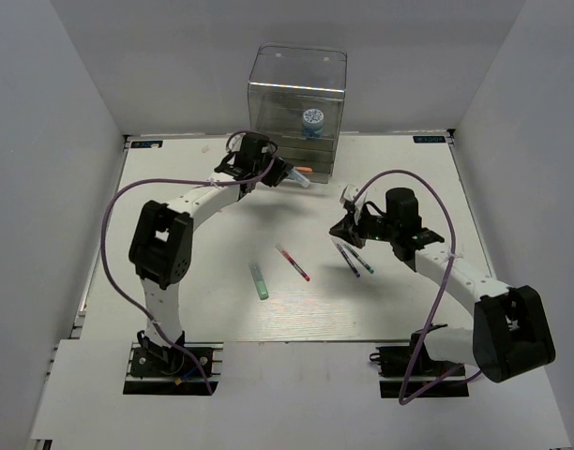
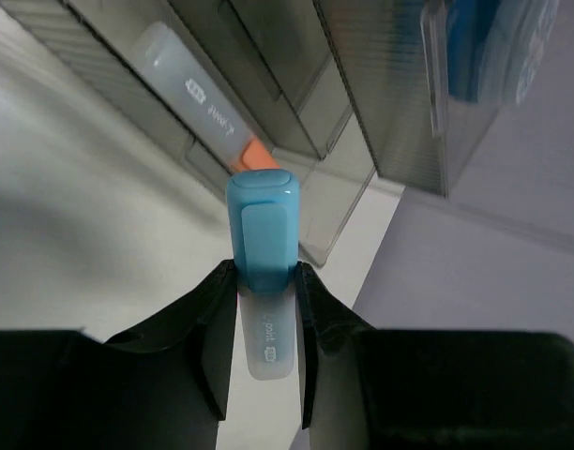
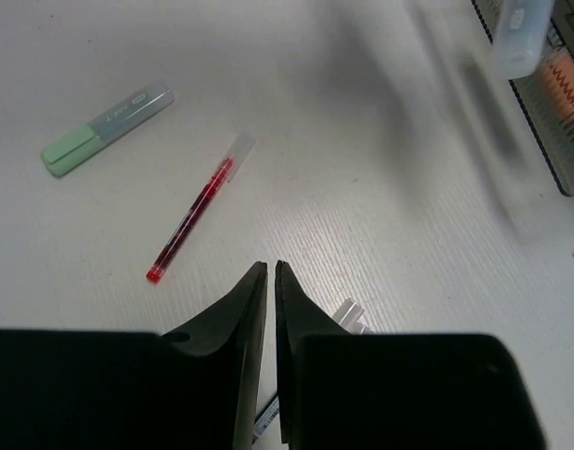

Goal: Sort the stationery into containers
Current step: Place the stationery in the drawer.

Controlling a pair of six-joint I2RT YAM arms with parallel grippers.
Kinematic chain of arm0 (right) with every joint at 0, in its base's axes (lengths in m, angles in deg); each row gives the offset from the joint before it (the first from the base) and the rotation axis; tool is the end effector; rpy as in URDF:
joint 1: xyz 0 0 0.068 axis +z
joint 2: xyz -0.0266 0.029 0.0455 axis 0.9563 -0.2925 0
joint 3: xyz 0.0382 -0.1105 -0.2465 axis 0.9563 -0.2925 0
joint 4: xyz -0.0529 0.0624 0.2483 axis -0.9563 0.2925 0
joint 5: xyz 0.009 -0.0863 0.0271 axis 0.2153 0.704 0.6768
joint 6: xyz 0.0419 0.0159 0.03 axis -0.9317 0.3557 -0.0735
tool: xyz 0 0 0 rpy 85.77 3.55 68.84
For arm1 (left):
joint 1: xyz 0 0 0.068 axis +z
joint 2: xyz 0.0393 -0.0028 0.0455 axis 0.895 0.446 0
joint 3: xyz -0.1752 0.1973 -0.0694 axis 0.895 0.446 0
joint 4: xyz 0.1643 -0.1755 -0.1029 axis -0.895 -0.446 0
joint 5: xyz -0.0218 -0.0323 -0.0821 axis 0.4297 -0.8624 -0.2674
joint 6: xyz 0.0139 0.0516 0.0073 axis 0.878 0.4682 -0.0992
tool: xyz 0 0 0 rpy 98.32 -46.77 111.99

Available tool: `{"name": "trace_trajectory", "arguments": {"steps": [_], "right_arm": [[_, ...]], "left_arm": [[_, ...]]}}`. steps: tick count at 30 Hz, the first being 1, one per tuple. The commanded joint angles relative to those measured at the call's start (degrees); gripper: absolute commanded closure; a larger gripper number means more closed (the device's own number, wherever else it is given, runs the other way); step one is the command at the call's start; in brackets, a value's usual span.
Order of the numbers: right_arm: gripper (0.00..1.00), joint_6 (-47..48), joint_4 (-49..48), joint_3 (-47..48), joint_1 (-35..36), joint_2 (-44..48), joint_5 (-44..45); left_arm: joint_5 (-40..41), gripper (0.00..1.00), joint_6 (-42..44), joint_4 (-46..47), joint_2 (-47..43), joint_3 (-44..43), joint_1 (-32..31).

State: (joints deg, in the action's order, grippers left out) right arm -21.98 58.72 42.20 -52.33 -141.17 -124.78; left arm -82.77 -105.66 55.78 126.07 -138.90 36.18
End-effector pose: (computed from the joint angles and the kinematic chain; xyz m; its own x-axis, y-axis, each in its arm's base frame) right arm 0.2435 0.1165 0.2395 -0.0245 -0.3437 -0.9388 -0.9095 0.3974 -0.1218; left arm 0.3992 -0.2054 0.2452 -0.5714 -0.7874 -0.2314 -0.3925 0.5097 -0.7656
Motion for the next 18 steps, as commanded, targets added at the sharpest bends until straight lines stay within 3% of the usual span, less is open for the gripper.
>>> {"name": "trace_trajectory", "arguments": {"steps": [1,9,13,15,16,18], "right_arm": [[0.86,-1.29,-1.33,-1.86,-0.27,2.00,0.34],[0.83,-2.43,-1.94,-3.98,-0.36,3.76,0.96],[0.77,-2.69,-1.85,-4.24,-0.36,4.37,1.22],[0.73,-2.26,-1.68,-4.15,-0.36,4.20,1.40],[0.65,-2.17,-1.50,-4.15,-0.36,4.37,1.31],[0.60,-1.12,-1.15,-3.80,-0.28,4.20,0.61]], "left_arm": [[3.67,1.00,-7.55,3.90,1.31,-6.37,0.44],[6.76,1.00,-17.84,3.38,7.29,-10.68,0.44],[7.29,1.00,-19.17,1.01,10.63,-15.23,0.44],[7.29,0.88,-19.17,0.39,11.34,-16.57,0.44],[6.68,0.75,-19.17,0.39,12.13,-17.18,0.44],[5.97,0.58,-19.17,0.39,12.13,-17.19,0.44]]}}
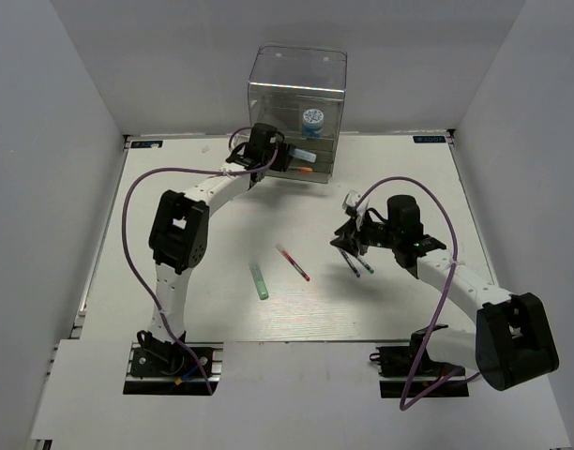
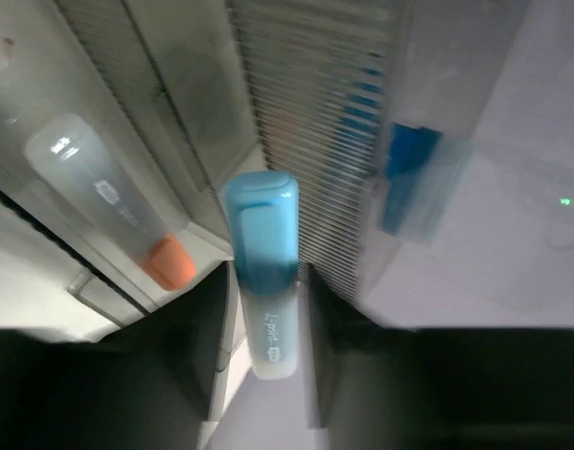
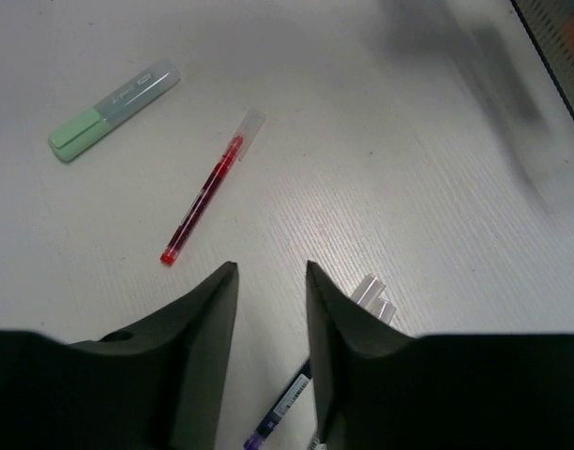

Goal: Sort the stationery into containers
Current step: Place the stationery in the drawer.

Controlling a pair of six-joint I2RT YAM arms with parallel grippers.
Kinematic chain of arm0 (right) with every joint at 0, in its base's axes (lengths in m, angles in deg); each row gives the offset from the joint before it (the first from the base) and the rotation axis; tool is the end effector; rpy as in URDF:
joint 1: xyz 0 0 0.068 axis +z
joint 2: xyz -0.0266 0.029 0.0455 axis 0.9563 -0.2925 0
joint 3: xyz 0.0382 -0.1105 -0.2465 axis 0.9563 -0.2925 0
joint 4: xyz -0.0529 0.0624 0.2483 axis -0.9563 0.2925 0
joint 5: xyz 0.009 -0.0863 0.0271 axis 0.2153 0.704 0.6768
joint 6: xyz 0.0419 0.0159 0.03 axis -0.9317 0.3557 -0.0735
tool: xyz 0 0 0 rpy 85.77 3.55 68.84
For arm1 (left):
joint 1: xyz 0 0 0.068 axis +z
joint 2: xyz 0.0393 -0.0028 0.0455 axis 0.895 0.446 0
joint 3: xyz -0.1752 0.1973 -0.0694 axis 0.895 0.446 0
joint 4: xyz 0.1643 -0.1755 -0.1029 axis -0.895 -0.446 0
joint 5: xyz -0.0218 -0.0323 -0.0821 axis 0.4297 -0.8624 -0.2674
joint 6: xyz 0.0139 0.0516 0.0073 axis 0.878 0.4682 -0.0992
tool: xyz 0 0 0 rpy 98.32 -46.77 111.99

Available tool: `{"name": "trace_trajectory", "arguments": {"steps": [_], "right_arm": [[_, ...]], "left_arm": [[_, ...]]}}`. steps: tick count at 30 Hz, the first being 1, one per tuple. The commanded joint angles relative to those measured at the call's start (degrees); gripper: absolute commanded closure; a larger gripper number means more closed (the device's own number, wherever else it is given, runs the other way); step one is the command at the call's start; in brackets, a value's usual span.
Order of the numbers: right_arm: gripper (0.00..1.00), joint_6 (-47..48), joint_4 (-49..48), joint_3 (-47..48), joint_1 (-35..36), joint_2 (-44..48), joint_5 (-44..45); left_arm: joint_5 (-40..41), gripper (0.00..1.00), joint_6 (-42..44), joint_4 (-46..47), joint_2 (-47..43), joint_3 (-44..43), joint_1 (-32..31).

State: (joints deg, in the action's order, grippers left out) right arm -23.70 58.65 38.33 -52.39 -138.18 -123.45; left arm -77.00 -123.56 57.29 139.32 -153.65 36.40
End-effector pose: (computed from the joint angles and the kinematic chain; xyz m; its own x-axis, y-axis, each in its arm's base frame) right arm 0.2303 0.1106 0.2297 -0.0683 -0.3438 -0.9366 -0.9001 0.4261 -0.0907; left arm 0.4536 -0.2273 0.2285 -0.3429 -0.9386 -0.0387 -0.5091 0.2203 -0.8321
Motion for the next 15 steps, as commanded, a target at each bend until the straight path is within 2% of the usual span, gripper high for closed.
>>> {"name": "trace_trajectory", "arguments": {"steps": [1,6,11,15], "right_arm": [[0.55,0.79,-0.13,0.24,-0.30,1.20,-0.90],[0.45,2.98,1.28,0.59,0.14,0.24,-3.45],[0.33,3.78,4.44,2.79,0.58,-1.95,-7.40],[0.33,3.95,5.94,5.51,2.42,-4.50,-8.90]], "left_arm": [[-0.32,0.46,-0.66,-1.12,-1.11,-2.96,0.22],[-1.64,0.30,2.41,0.36,-3.91,-0.60,0.22],[-6.03,0.28,5.49,3.09,-8.66,3.00,0.22],[-7.09,0.28,11.18,4.50,-15.77,8.10,0.22]]}}
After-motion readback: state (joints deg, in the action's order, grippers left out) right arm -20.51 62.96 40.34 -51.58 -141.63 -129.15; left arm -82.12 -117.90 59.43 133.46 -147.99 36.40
